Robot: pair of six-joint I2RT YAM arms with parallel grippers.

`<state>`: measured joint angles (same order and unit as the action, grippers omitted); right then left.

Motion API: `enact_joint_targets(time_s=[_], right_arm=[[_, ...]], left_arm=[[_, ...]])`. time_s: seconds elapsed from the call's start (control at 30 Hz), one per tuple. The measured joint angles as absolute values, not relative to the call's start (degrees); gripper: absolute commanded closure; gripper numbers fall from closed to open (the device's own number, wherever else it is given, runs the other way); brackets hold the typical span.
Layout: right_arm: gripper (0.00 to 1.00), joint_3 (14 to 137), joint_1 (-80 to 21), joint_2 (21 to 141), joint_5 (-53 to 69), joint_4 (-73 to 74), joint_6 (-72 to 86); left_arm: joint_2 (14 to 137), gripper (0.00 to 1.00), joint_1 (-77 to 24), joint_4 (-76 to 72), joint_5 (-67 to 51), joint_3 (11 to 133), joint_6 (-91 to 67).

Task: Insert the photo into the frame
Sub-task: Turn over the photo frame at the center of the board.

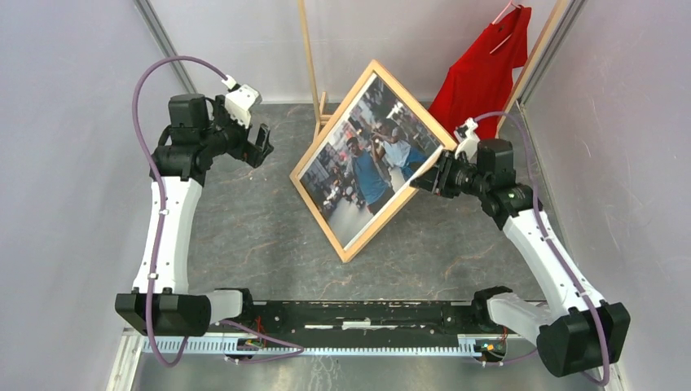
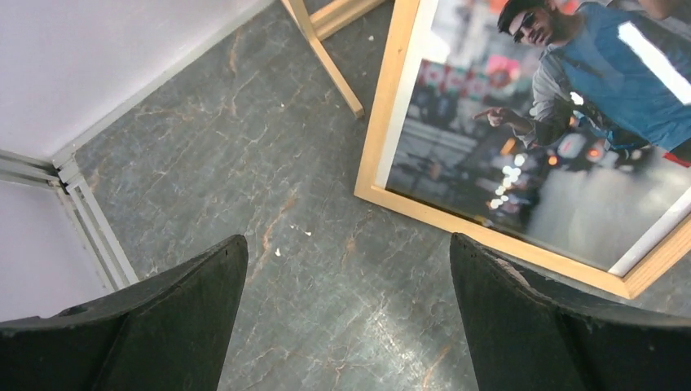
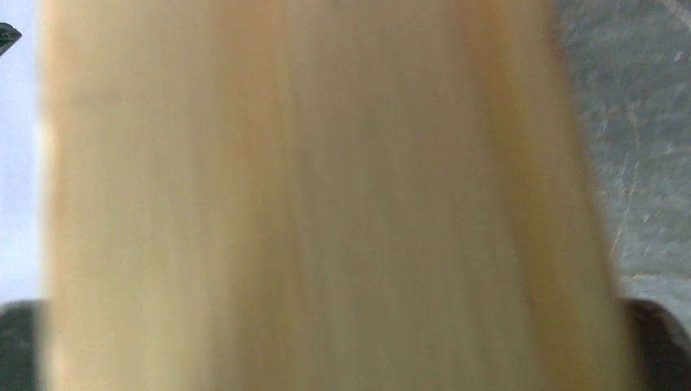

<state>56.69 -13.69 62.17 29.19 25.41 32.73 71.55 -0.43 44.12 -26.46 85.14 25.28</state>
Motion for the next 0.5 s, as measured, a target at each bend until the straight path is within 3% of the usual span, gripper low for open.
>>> enact_joint_targets(time_s=[0.5], right_arm=[[1.0,29.1,-9.1,50.6,37.9,11.2,48.6]], left_arm=[[71.6,0.0,1.5,44.4,-25.6,72.4,33.5]])
